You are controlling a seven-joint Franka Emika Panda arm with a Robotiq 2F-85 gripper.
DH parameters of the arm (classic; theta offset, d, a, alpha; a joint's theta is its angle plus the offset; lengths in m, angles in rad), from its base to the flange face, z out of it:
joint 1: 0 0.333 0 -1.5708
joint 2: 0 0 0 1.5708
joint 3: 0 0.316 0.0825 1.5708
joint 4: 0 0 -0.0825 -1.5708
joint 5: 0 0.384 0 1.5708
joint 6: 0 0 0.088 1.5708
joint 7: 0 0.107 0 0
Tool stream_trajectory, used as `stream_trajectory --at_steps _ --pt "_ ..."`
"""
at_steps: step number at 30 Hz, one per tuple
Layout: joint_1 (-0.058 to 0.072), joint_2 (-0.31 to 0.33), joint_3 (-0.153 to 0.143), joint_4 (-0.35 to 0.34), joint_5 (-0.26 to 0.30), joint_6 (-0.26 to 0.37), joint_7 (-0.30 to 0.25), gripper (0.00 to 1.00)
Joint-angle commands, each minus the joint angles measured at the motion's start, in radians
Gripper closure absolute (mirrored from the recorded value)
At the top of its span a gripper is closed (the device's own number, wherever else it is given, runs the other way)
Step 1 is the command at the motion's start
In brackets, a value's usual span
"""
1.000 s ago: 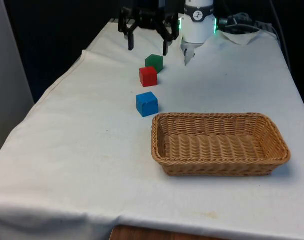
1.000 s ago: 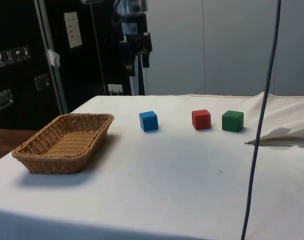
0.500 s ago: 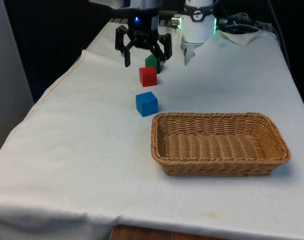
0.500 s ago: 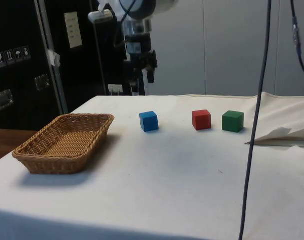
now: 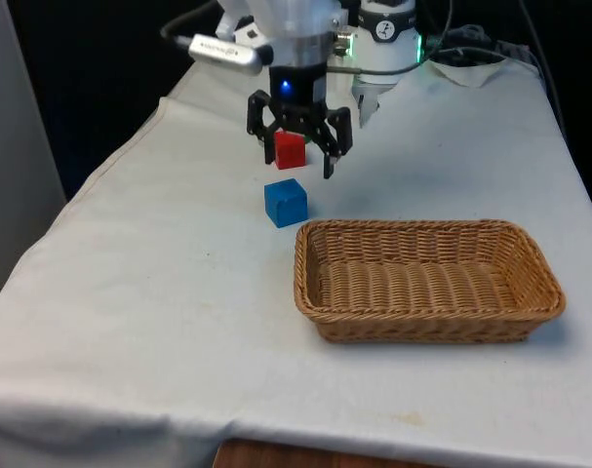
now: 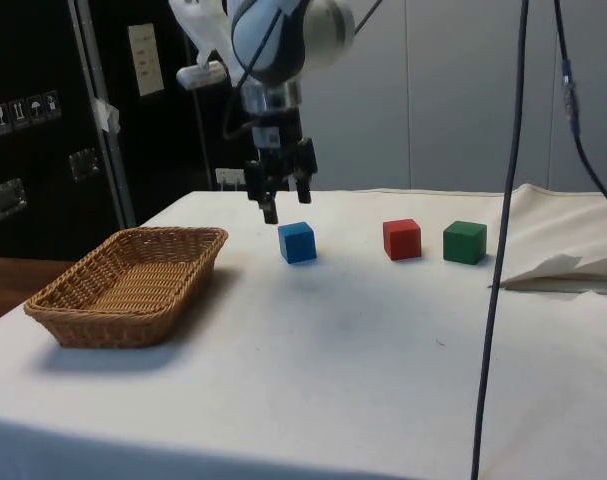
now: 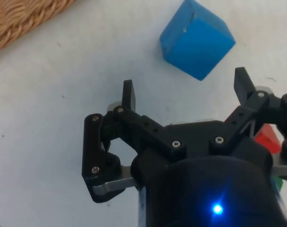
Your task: Pick up exactly two blocks and place them into the basket.
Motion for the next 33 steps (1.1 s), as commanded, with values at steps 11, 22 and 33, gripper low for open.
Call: stream_trajectory --at_steps 11,22,33 --pt "-0.021 0.094 0.010 0.012 0.061 0.062 -0.038 0.00" --pt "-0.034 0.171 0.003 0.050 0.149 0.080 -0.108 0.00" --pt "-0.027 0.187 -0.003 0.042 0.167 0.092 -0.102 0.43"
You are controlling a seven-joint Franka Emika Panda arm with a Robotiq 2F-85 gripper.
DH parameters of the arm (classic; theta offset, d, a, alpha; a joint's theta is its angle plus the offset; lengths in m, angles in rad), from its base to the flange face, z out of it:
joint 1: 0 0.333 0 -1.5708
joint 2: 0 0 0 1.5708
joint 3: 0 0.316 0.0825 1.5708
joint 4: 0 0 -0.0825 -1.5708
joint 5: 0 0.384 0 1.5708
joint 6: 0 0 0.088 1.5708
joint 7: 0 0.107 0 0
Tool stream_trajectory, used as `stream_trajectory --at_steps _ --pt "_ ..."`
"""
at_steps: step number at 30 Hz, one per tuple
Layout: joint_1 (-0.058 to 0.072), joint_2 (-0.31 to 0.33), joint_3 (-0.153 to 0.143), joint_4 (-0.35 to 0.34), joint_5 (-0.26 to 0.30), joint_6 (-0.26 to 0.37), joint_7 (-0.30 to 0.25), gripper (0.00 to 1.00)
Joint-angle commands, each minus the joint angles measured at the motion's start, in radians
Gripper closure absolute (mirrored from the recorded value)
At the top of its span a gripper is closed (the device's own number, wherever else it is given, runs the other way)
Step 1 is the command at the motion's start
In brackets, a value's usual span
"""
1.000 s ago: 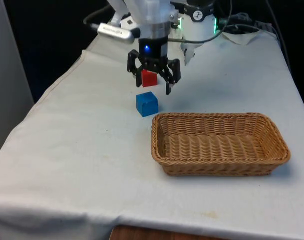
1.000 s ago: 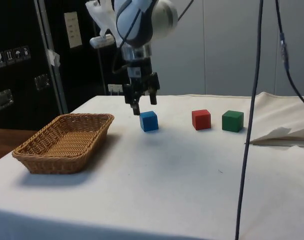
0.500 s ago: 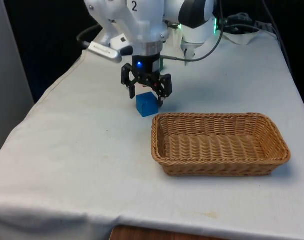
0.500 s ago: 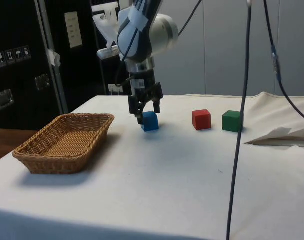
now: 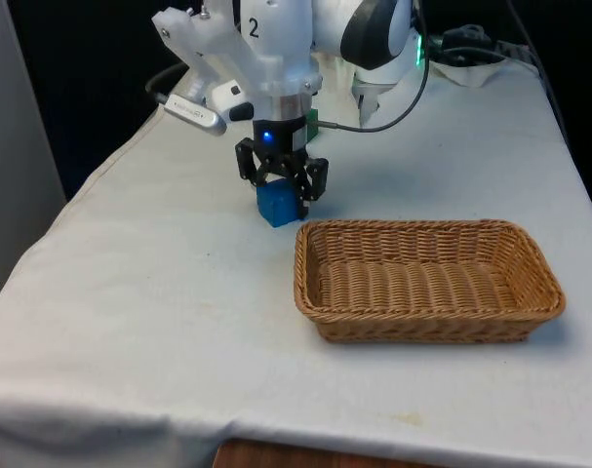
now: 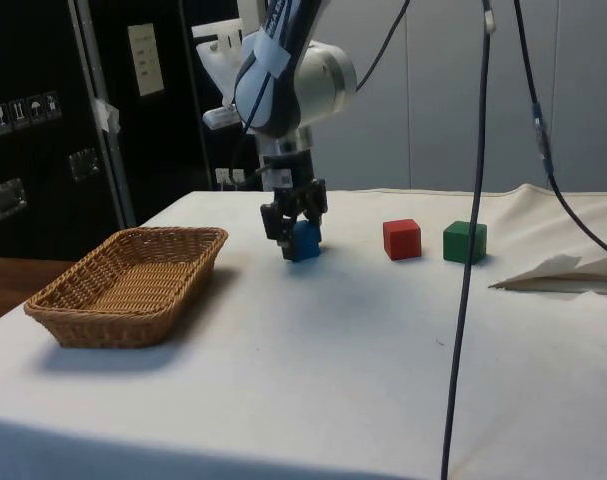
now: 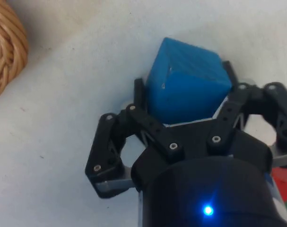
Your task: Pick up exactly two blocks and place them into the basket.
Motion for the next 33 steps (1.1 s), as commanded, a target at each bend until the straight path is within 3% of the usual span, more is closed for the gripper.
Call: stream_trajectory --at_steps 1,2,3,6,14,18,19,20,21,26,27,28,33 --pt "-0.002 0.001 0.005 -0.004 0.009 0.016 -0.001 0.60" --pt "0.000 0.000 0.000 -0.001 0.000 0.000 0.001 0.71" --pt "-0.002 0.001 0.005 -0.004 0.009 0.016 -0.001 0.71" --pt "-0.001 0.001 0.005 -0.005 0.009 0.017 0.001 1.00" --pt "-0.002 0.002 0.005 -0.005 0.009 0.018 0.002 0.99" --pt "0.021 -0.029 -0.017 -0.007 -0.015 -0.007 0.033 0.99" --pt "0.005 -0.015 -0.002 0.000 -0.001 0.000 0.017 0.99" --pt "0.024 -0.034 -0.019 -0.006 -0.019 -0.011 0.039 0.99" --pt "0.026 -0.040 -0.020 -0.006 -0.023 -0.014 0.044 0.99" --pt "0.029 -0.079 -0.016 0.003 -0.075 -0.043 0.095 0.99" --pt "0.017 -0.079 -0.004 0.001 -0.066 -0.035 0.085 0.99" --pt "0.029 -0.085 -0.015 0.005 -0.083 -0.048 0.103 0.99" --pt "0.033 -0.114 -0.014 0.026 -0.125 -0.081 0.139 0.99"
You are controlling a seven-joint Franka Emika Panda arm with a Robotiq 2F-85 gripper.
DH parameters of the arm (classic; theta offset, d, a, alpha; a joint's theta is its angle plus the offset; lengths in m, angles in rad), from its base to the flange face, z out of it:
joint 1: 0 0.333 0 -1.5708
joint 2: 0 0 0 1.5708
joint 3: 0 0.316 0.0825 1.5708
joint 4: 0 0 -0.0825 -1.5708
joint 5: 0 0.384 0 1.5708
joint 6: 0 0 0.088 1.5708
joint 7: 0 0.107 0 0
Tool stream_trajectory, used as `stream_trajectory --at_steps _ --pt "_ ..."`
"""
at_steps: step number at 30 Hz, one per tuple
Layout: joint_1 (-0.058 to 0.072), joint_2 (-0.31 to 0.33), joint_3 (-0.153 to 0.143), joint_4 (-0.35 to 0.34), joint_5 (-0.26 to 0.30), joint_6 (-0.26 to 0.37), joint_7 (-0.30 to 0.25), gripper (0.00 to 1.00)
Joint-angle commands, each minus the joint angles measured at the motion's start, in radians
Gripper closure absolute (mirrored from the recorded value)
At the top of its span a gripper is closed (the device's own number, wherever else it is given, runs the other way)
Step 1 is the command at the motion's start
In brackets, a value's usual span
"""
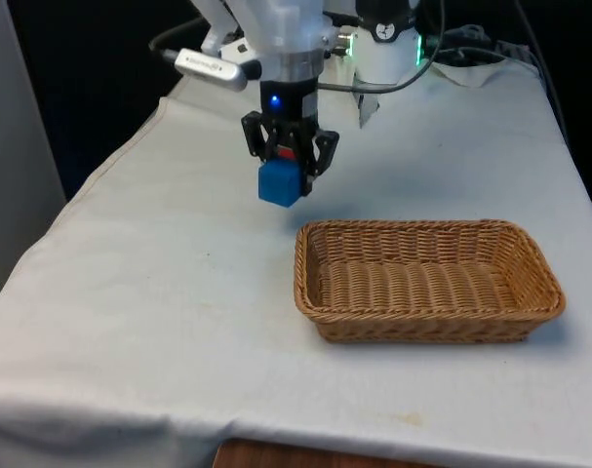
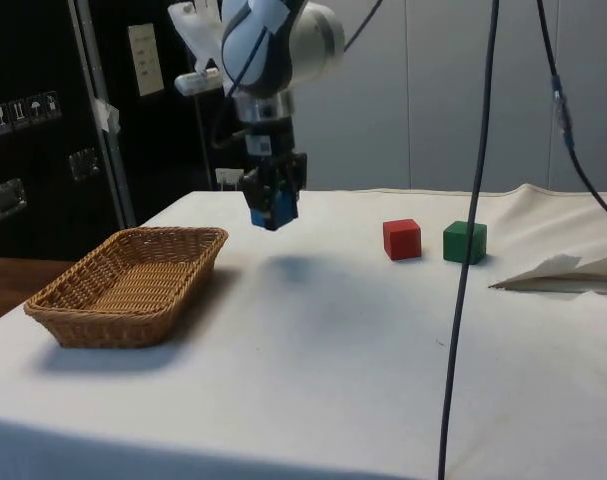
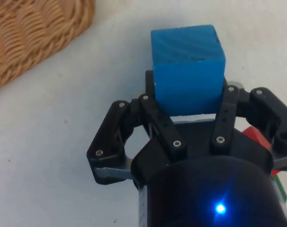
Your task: Pick up exactly two blocks and place them into the basket.
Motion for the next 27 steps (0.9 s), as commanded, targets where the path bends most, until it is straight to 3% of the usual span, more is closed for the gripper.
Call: stream_trajectory --at_steps 1,3,4,5,12,13,14,21,22,23,27 --pt "0.011 -0.005 -0.010 0.006 -0.015 -0.016 0.016 0.99" --pt "0.013 -0.014 -0.009 0.015 -0.025 -0.028 0.023 0.99" --pt "0.003 -0.008 0.000 0.011 -0.010 -0.015 0.009 0.99" --pt "0.015 -0.019 -0.009 0.020 -0.031 -0.036 0.028 0.99" --pt "0.024 -0.057 -0.004 0.053 -0.067 -0.089 0.054 0.99" --pt "0.014 -0.051 0.003 0.049 -0.054 -0.077 0.041 0.99" --pt "0.025 -0.061 -0.003 0.057 -0.072 -0.096 0.057 0.99" --pt "0.034 -0.090 0.010 0.101 -0.092 -0.153 0.072 0.99" --pt "0.027 -0.088 0.014 0.097 -0.082 -0.144 0.061 0.99" --pt "0.035 -0.091 0.012 0.108 -0.092 -0.158 0.073 0.99" --pt "0.039 -0.089 0.021 0.140 -0.089 -0.173 0.077 0.99"
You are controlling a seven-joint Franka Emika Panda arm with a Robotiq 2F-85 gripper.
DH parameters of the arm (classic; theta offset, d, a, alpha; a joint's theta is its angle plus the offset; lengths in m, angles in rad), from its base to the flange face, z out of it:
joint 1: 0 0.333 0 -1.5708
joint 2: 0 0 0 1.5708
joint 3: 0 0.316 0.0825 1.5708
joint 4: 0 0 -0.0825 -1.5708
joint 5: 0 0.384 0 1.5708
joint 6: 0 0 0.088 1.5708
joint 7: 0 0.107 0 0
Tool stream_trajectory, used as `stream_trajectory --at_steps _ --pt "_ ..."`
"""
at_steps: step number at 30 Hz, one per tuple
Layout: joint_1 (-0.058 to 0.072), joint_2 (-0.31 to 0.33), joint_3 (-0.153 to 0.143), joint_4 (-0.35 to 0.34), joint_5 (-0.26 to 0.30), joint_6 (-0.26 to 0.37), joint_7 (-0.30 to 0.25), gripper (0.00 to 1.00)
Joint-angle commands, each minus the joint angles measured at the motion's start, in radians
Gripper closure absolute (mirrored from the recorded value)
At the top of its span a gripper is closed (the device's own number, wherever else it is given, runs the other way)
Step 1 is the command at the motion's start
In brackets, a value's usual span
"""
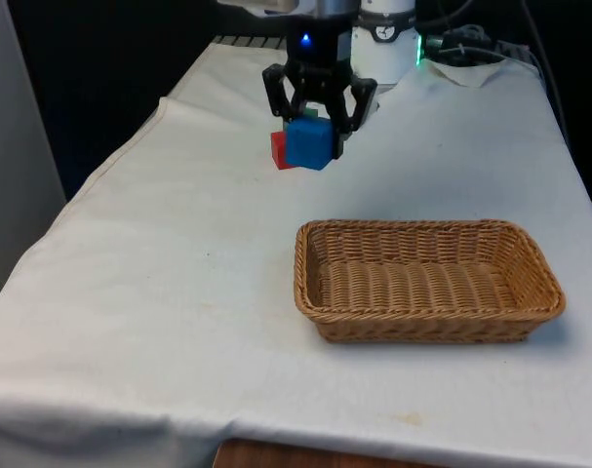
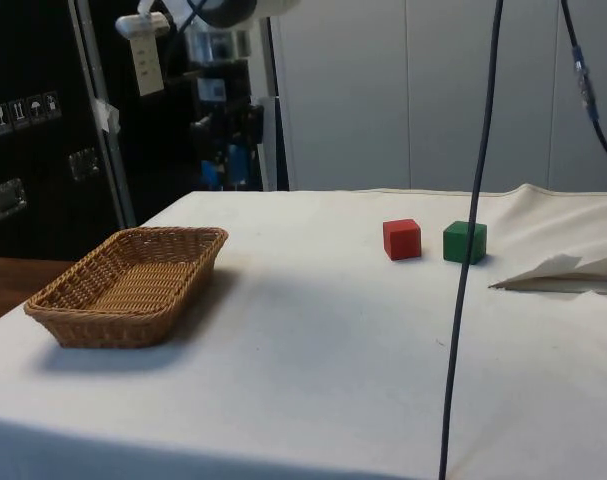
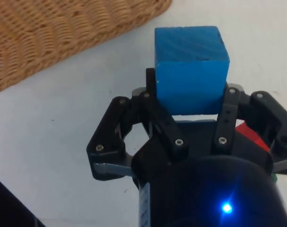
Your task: Pick up exactly two blocks and place them into the basket.
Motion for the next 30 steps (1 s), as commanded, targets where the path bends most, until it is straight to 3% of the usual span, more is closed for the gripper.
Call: stream_trajectory --at_steps 1,3,4,12,13,21,22,23,29,30 --pt "0.007 0.002 0.000 0.011 -0.006 -0.008 0.012 0.99" --pt "0.001 0.000 0.006 0.011 0.000 0.000 0.004 0.99" --pt "0.007 0.007 0.008 0.024 -0.005 -0.007 0.018 0.99" --pt "0.005 0.078 0.050 0.110 -0.001 -0.004 0.054 0.99" --pt "0.002 0.065 0.049 0.096 0.000 0.000 0.044 0.99" --pt "0.011 0.176 0.079 0.210 -0.005 -0.004 0.098 0.99" --pt "0.004 0.167 0.080 0.201 0.000 0.000 0.086 0.99" --pt "0.012 0.185 0.082 0.220 -0.005 -0.005 0.103 0.99" --pt "0.017 0.240 0.110 0.280 -0.002 -0.003 0.133 0.99" --pt "0.012 0.234 0.111 0.274 0.000 0.000 0.125 0.99"
